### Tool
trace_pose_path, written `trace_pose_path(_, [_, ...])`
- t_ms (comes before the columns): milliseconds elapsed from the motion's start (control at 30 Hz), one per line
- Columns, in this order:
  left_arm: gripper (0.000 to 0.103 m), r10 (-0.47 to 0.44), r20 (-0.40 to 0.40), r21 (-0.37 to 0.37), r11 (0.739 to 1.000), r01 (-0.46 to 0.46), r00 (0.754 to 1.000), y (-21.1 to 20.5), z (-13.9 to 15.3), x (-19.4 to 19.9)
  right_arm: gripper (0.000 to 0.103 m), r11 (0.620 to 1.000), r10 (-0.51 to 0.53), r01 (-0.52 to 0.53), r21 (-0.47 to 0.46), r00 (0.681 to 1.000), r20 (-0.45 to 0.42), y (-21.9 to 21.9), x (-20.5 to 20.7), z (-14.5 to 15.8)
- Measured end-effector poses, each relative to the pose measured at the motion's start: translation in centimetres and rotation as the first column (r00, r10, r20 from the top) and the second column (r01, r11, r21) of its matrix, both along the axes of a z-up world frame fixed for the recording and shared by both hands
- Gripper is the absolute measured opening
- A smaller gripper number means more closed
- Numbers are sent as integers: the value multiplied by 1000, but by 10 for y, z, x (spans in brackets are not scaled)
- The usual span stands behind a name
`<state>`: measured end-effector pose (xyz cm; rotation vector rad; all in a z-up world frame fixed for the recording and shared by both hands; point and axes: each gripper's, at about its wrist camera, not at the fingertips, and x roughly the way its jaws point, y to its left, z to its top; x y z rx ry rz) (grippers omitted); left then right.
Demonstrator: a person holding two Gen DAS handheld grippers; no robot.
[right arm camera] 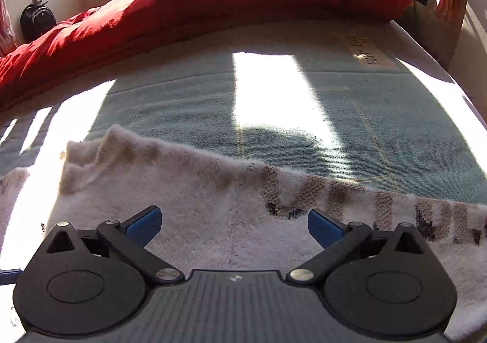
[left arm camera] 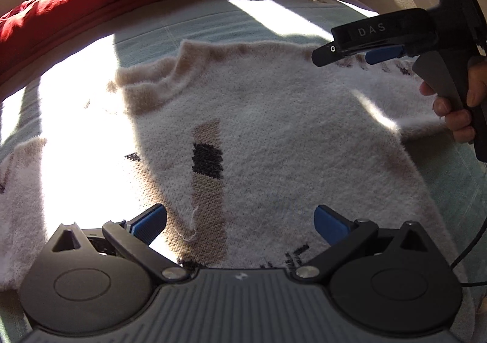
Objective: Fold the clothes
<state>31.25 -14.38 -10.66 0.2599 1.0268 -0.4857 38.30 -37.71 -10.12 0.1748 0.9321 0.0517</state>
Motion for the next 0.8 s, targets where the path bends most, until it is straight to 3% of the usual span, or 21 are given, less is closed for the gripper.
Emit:
trace_pose_path(167, [102,-39,-54,25,999,41,998,2,-2,-15,103,994,102,-101,27,995,-11,23,-20,7])
trace_pose_path(333, [102,20,-185,11,1000,-18,983,20,-18,-27,103,991,127,-126,54,992,-25,41,-39,12])
trace_pose_path(567, [102,55,-254,8,998,-55,966,54,-20,-51,103,986,159,-154,63,984,-77,65,-56,11])
trace_pose_path(633, [102,76,-243,14,997,-75,967,68,-16,-53,103,984,173,-168,60,982,-81,73,-60,12])
trace_pose_path(800, [102,158,-114,72,986,-151,981,102,-14,-41,103,979,196,-188,84,975,-106,97,-63,6])
